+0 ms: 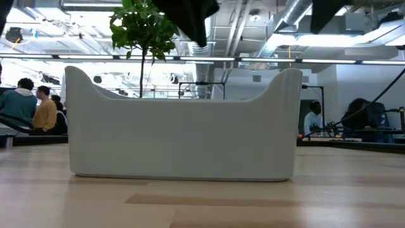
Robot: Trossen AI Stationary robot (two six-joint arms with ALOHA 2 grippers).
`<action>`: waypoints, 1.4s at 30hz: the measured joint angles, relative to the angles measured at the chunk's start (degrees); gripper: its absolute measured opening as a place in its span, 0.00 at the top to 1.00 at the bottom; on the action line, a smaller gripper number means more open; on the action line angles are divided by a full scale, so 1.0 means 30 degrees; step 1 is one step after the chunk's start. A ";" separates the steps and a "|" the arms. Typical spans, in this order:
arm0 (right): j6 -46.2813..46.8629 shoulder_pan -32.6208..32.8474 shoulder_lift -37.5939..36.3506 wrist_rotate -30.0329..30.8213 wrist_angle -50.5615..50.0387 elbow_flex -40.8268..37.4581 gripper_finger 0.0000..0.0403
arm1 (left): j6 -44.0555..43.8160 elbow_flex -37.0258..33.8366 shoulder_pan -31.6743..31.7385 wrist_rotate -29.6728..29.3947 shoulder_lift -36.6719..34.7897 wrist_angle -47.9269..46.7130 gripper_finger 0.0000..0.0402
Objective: Nest measuring cups in basket
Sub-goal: Remove the dark blue measuring cup from the gray bin
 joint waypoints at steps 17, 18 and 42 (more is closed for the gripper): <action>-0.0654 0.0072 0.3076 -0.0223 0.0900 -0.3270 0.76 | 0.0331 0.1386 -0.0842 0.0897 0.2973 -0.2599 0.67; -0.0676 0.0105 0.3282 -0.0496 0.0911 -0.3358 0.76 | 0.0487 0.1386 -0.0924 0.0847 0.3218 -0.2502 0.67; 0.0041 0.3844 0.2839 -0.2023 0.0847 -0.3314 0.76 | 0.1988 0.1393 -0.2426 0.0205 0.6356 -0.4071 0.46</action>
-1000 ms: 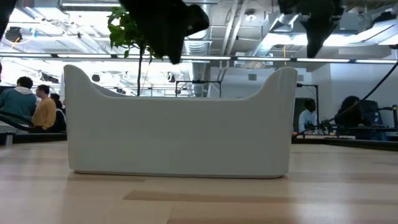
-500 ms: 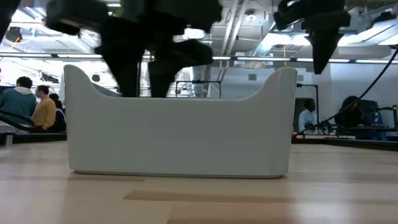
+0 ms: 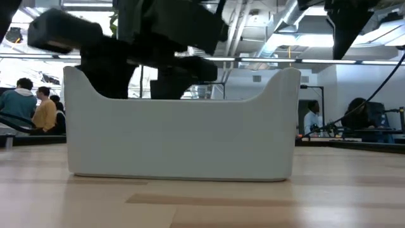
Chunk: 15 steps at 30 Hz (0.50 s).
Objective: Nest measuring cups in basket
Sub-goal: Remove the dark blue measuring cup from the gray bin
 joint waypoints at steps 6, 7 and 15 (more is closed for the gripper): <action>0.0507 0.0425 -0.0309 0.0015 0.0090 -0.0011 0.76 | -0.0118 -0.0233 0.0256 -0.0377 0.0051 0.0792 0.45; 0.0507 0.0517 -0.0341 0.0022 0.0091 -0.0004 0.76 | -0.0335 -0.0233 0.0332 -0.0306 0.0051 0.0665 0.45; 0.0500 0.0601 -0.0335 0.0022 -0.0049 -0.0004 0.76 | -0.0304 -0.0240 0.0687 0.1486 0.0051 0.0846 0.45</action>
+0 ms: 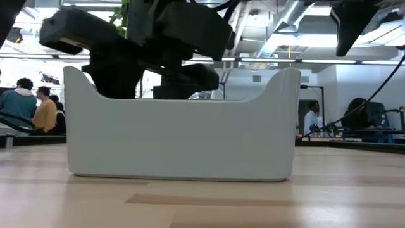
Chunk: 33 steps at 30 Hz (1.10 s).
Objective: Nest measuring cups in basket
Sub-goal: Remove the dark blue measuring cup from the gray bin
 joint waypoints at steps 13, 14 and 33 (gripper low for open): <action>-0.0055 0.0007 0.0000 -0.0002 -0.0185 0.0000 0.76 | 0.0679 0.0000 -0.0067 -0.0126 0.0139 0.1245 0.45; -0.0058 0.0007 0.0000 0.0000 -0.0273 0.0000 0.76 | 0.0689 0.0000 -0.0067 0.0006 0.0266 0.1180 0.45; -0.0051 0.0003 0.0007 -0.0073 -0.0517 0.0000 0.76 | 0.0819 0.0102 0.0005 0.0040 0.1106 0.1200 0.62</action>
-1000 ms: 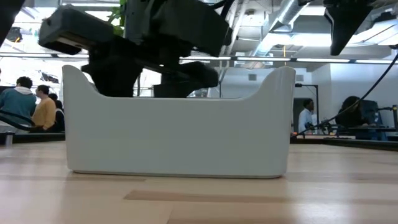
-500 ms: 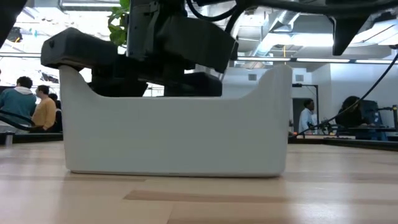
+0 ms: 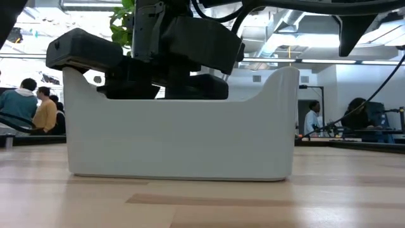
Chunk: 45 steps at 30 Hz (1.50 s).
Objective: Nest measuring cups in basket
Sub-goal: Remove the dark blue measuring cup from the gray bin
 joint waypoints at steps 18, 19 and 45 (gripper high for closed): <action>-0.0153 -0.0003 0.0000 0.0015 -0.0443 0.0000 0.76 | -0.1616 0.0407 0.0055 -0.0571 0.0102 -0.0694 0.84; -0.0150 -0.0003 0.0000 0.0019 -0.0440 0.0000 0.76 | -0.1858 0.0636 0.0075 -0.0669 0.0160 -0.1028 0.81; -0.0161 0.0004 0.0000 0.0015 -0.0414 0.0000 0.76 | 0.0111 0.2790 0.0189 -0.0544 0.0182 0.1097 0.46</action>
